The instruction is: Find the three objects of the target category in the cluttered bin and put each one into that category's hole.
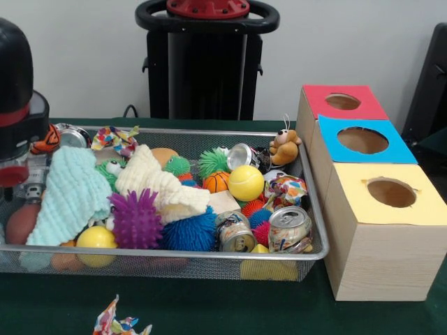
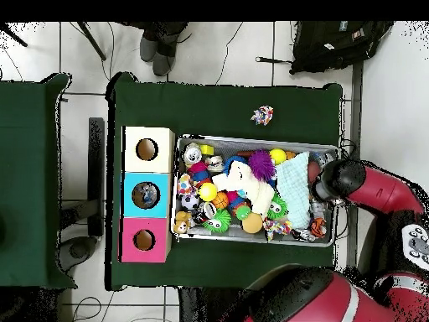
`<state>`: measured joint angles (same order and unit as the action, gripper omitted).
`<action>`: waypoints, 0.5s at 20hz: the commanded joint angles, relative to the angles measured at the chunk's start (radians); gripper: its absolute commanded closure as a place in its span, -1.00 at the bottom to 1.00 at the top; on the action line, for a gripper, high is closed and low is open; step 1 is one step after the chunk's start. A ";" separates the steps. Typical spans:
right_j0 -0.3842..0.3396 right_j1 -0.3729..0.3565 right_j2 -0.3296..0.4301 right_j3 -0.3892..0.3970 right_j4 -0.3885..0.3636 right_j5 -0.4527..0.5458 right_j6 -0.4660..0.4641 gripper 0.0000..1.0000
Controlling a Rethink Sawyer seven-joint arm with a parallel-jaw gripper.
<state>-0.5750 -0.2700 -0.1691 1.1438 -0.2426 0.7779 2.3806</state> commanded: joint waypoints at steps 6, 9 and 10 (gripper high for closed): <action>-0.027 -0.079 0.063 0.182 0.013 0.056 -0.057 1.00; -0.033 -0.099 0.084 0.222 0.013 -0.028 -0.046 1.00; -0.036 -0.103 0.090 0.231 0.012 -0.052 -0.045 1.00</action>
<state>-0.5815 -0.3451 -0.1746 1.2241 -0.2426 0.7879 2.3806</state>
